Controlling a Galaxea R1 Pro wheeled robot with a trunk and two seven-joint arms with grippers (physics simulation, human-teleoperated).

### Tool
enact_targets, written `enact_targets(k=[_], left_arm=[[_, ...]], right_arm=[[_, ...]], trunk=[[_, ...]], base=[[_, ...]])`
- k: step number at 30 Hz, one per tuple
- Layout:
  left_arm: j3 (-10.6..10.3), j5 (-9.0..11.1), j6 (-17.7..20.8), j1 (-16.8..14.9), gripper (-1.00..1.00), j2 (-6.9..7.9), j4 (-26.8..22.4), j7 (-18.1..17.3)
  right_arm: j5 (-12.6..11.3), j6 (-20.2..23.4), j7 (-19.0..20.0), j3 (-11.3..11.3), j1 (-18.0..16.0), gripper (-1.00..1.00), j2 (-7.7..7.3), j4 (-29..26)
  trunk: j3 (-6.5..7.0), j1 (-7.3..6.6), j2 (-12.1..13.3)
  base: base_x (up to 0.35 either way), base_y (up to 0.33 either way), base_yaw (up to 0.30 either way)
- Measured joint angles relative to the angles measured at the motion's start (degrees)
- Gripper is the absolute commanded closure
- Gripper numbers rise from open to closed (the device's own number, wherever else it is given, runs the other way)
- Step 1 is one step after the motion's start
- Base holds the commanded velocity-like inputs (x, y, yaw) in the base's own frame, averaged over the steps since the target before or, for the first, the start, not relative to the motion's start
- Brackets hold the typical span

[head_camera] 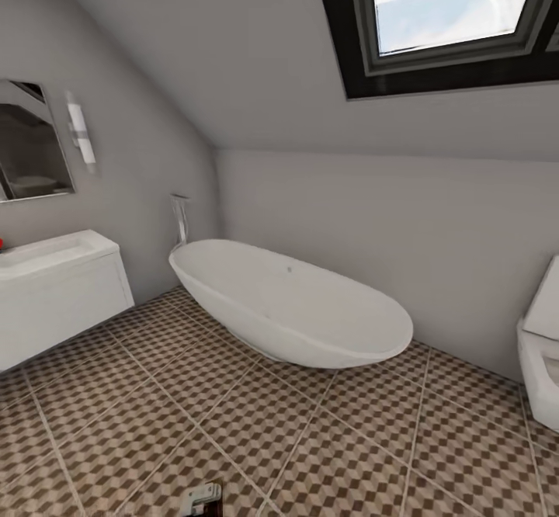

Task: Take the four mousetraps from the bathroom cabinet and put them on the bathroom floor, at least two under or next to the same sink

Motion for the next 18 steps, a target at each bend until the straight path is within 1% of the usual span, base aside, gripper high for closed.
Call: enact_targets(k=[18], left_arm=[[0.0, -0.1, 0.2, 0.0, 1.00, -0.16, 0.0, 0.0]], right_arm=[[0.0, 0.0, 0.0, 0.0, 0.0, 1.00, 0.00, 0.1]], trunk=[[0.00, 0.00, 0.0]], base=[[0.000, 0.000, 0.297]])
